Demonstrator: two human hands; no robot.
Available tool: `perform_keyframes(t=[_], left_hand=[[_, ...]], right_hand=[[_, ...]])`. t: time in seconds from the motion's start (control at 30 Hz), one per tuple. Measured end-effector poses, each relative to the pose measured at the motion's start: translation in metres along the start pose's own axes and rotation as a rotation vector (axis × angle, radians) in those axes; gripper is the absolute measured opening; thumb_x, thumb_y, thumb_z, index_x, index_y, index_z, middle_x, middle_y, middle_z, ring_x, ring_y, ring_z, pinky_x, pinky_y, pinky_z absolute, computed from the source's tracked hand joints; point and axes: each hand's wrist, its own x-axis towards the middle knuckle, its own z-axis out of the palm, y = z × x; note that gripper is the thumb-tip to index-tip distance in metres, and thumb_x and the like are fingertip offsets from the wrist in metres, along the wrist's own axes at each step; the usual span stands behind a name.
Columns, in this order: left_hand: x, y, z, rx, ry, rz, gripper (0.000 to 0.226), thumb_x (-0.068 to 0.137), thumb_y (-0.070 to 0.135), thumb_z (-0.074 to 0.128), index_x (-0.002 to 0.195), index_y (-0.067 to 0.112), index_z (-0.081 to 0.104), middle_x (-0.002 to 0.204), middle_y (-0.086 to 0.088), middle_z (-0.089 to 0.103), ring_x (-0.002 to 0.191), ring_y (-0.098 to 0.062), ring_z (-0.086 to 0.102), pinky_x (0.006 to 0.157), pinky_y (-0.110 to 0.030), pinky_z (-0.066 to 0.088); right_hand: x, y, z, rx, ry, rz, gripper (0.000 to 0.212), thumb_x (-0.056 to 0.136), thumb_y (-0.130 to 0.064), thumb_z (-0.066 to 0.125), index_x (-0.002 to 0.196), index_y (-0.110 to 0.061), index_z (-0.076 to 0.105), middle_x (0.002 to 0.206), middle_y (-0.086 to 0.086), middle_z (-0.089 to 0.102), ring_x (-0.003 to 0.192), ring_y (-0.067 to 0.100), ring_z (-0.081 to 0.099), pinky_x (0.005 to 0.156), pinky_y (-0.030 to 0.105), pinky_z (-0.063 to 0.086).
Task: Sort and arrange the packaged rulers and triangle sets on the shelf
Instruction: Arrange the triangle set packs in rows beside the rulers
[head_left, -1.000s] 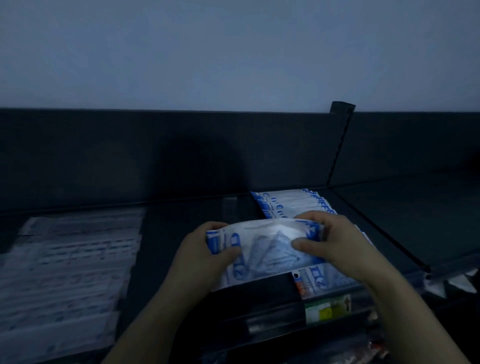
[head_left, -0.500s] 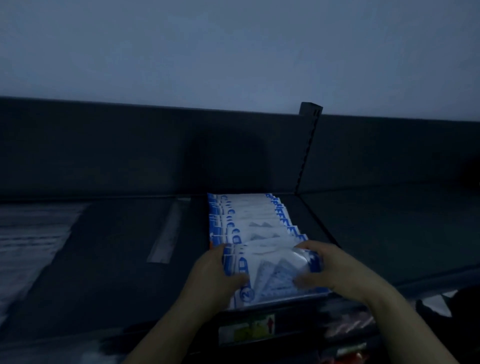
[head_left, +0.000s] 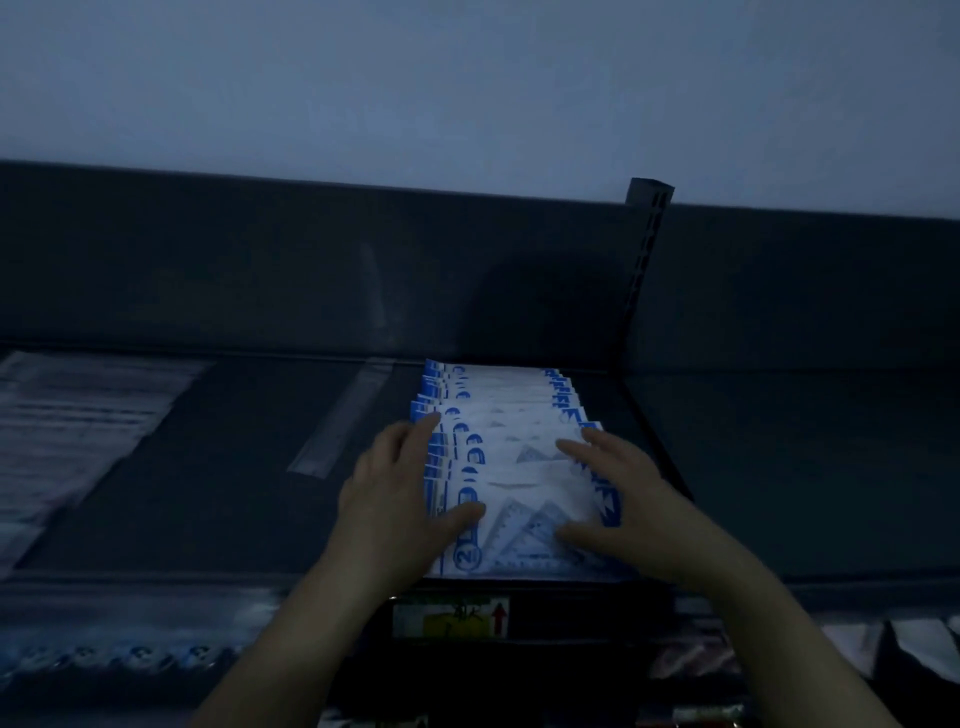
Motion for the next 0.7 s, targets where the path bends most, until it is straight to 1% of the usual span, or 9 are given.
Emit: perform_keyframes(t=[0.1, 0.17, 0.27, 0.37, 0.47, 0.53, 0.57, 0.63, 0.7], left_hand=[[-0.002, -0.003, 0.007, 0.199, -0.125, -0.004, 0.075, 0.084, 0.066, 0.048, 0.148, 0.043, 0.015, 0.158, 0.009, 0.004, 0.145, -0.018, 0.007, 0.117, -0.041, 0.015], [-0.004, -0.005, 0.006, 0.19, -0.186, -0.023, 0.074, 0.082, 0.069, 0.048, 0.146, 0.043, 0.021, 0.159, 0.008, 0.003, 0.146, -0.018, 0.005, 0.118, -0.04, 0.013], [0.002, -0.006, 0.001, 0.015, -0.127, -0.078, 0.086, 0.078, 0.064, 0.059, 0.149, 0.033, 0.021, 0.157, 0.006, 0.012, 0.141, -0.02, 0.021, 0.114, -0.039, 0.026], [0.016, 0.003, -0.003, -0.229, -0.067, -0.101, 0.066, 0.087, 0.045, 0.061, 0.143, 0.031, 0.028, 0.15, -0.001, 0.029, 0.122, -0.017, 0.046, 0.097, -0.031, 0.043], [0.024, 0.014, 0.001, -0.282, -0.124, -0.108, 0.066, 0.096, 0.033, 0.053, 0.15, 0.024, 0.017, 0.155, -0.001, 0.021, 0.133, -0.02, 0.038, 0.102, -0.03, 0.037], [0.026, 0.011, 0.005, -0.325, -0.145, -0.122, 0.068, 0.096, 0.031, 0.052, 0.152, 0.023, 0.014, 0.155, 0.002, 0.022, 0.133, -0.02, 0.039, 0.102, -0.029, 0.037], [0.027, 0.009, 0.005, -0.351, -0.145, -0.124, 0.063, 0.096, 0.03, 0.052, 0.149, 0.024, 0.02, 0.15, 0.004, 0.029, 0.128, -0.02, 0.045, 0.099, -0.03, 0.041], [0.031, 0.004, 0.0, -0.396, -0.1, -0.129, 0.05, 0.096, 0.029, 0.053, 0.141, 0.028, 0.032, 0.143, 0.004, 0.037, 0.118, -0.016, 0.051, 0.095, -0.031, 0.045], [0.041, 0.003, -0.004, -0.399, -0.045, -0.155, 0.054, 0.097, 0.031, 0.051, 0.145, 0.022, 0.027, 0.148, -0.001, 0.032, 0.123, -0.013, 0.044, 0.099, -0.028, 0.039]], right_hand=[[-0.005, 0.005, 0.011, -0.024, -0.125, 0.001, 0.083, 0.078, -0.061, 0.061, 0.146, -0.047, 0.015, 0.153, -0.027, -0.006, 0.142, -0.003, -0.011, 0.119, 0.028, 0.006], [-0.009, 0.006, 0.009, 0.017, -0.158, 0.008, 0.082, 0.079, -0.06, 0.061, 0.145, -0.048, 0.014, 0.15, -0.029, -0.007, 0.142, -0.003, -0.012, 0.116, 0.023, 0.004], [-0.004, 0.003, 0.002, 0.156, 0.021, 0.049, 0.08, 0.082, -0.056, 0.06, 0.147, -0.042, 0.016, 0.15, -0.026, -0.001, 0.142, -0.002, -0.006, 0.114, 0.022, 0.006], [0.01, 0.0, 0.002, 0.405, 0.148, 0.14, 0.066, 0.092, -0.045, 0.054, 0.148, -0.033, 0.02, 0.151, -0.017, 0.015, 0.144, 0.009, 0.011, 0.119, 0.033, 0.013], [0.016, 0.004, 0.012, 0.43, 0.089, 0.144, 0.05, 0.09, -0.039, 0.059, 0.134, -0.038, 0.036, 0.143, -0.006, 0.04, 0.128, 0.013, 0.042, 0.112, 0.039, 0.033], [0.01, 0.002, 0.013, 0.456, 0.004, 0.152, 0.044, 0.091, -0.035, 0.059, 0.129, -0.041, 0.037, 0.134, -0.008, 0.048, 0.12, 0.01, 0.048, 0.109, 0.035, 0.037], [0.01, 0.003, 0.009, 0.486, -0.02, 0.159, 0.041, 0.093, -0.031, 0.057, 0.128, -0.039, 0.038, 0.132, -0.012, 0.049, 0.119, 0.007, 0.048, 0.108, 0.031, 0.037], [0.013, 0.006, 0.0, 0.492, -0.006, 0.188, 0.042, 0.096, -0.029, 0.053, 0.133, -0.032, 0.034, 0.132, -0.021, 0.04, 0.12, 0.004, 0.041, 0.105, 0.022, 0.031], [0.026, 0.008, -0.008, 0.452, 0.077, 0.232, 0.068, 0.096, -0.037, 0.051, 0.15, -0.017, 0.015, 0.151, -0.013, 0.019, 0.137, 0.011, 0.026, 0.114, 0.027, 0.021]])
